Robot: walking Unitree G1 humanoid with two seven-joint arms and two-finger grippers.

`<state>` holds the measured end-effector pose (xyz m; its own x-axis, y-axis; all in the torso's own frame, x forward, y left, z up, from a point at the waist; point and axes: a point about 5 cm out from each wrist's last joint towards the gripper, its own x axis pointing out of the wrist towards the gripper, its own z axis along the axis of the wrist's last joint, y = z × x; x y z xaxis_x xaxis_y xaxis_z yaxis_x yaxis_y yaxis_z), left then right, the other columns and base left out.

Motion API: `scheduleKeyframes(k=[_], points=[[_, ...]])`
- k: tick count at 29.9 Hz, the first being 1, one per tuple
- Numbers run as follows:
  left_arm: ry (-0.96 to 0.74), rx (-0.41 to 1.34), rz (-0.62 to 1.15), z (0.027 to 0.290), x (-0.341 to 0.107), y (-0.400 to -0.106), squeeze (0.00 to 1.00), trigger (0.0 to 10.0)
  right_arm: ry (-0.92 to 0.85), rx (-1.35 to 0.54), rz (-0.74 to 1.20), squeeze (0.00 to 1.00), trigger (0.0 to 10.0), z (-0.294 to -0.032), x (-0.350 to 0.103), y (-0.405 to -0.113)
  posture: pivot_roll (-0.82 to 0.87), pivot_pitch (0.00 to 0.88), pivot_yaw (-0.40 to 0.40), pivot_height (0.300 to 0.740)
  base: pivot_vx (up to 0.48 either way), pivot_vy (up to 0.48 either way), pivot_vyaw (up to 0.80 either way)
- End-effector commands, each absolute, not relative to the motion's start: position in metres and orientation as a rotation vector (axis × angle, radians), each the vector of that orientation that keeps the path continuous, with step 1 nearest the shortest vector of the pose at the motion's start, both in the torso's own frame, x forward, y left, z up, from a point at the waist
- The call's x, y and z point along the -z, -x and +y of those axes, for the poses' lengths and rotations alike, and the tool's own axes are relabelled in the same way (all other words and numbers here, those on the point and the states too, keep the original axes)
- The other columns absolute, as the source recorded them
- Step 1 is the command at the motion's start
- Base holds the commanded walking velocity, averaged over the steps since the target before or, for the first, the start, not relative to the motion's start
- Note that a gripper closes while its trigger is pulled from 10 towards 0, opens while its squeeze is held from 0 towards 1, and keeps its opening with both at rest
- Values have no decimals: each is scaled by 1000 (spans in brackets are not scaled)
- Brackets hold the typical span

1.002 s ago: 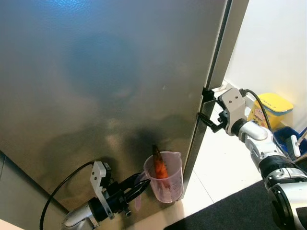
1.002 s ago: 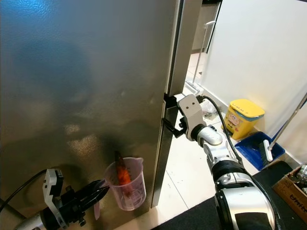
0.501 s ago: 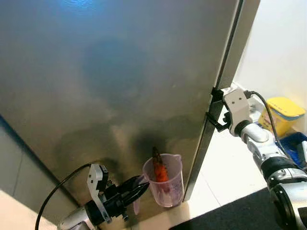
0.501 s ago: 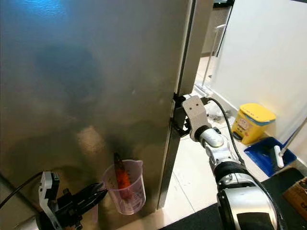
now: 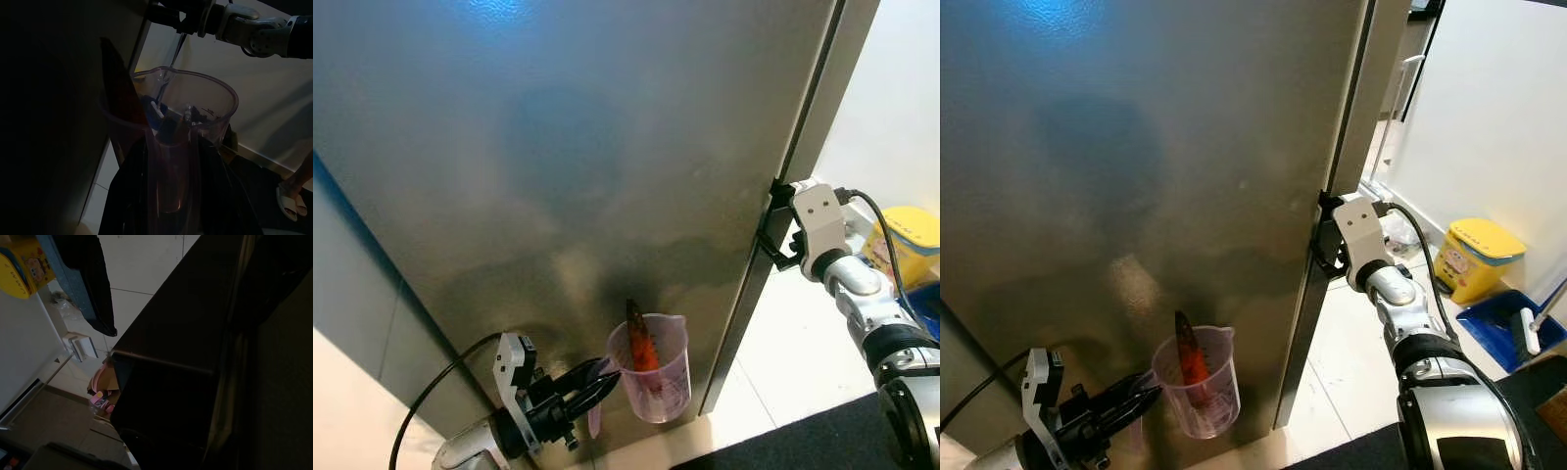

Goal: Restocking fridge

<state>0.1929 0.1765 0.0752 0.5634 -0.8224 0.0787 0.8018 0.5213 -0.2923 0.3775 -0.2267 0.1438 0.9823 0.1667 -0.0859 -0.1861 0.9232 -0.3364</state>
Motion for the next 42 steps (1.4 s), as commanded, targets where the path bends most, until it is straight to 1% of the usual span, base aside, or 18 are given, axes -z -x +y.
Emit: scheduleKeyframes(k=[1, 13, 14, 16, 39, 42], points=[[292, 1007, 52, 176, -82, -195, 0, 10000, 331, -30, 62, 0, 10000, -257, -148, -372, 35, 0, -21, 740, 0, 0, 0], [286, 1023, 54, 172, -82, -196, 0, 10000, 342, 19, 78, 0, 10000, -270, -146, -368, 34, 0, -19, 740, 0, 0, 0], [285, 1027, 57, 171, -82, -196, 0, 10000, 355, 46, 88, 0, 10000, -276, -145, -366, 34, 0, -19, 740, 0, 0, 0], [285, 1028, 57, 171, -82, -196, 0, 10000, 355, 65, 92, 0, 10000, -279, -144, -364, 33, 0, -20, 740, 0, 0, 0], [281, 1045, 49, 170, -82, -199, 0, 10000, 374, 159, 126, 0, 10000, -293, -139, -358, 31, 0, -13, 740, 0, 0, 0], [281, 1047, 50, 169, -82, -199, 0, 10000, 377, 182, 131, 0, 10000, -298, -139, -356, 29, 0, -12, 740, 0, 0, 0]])
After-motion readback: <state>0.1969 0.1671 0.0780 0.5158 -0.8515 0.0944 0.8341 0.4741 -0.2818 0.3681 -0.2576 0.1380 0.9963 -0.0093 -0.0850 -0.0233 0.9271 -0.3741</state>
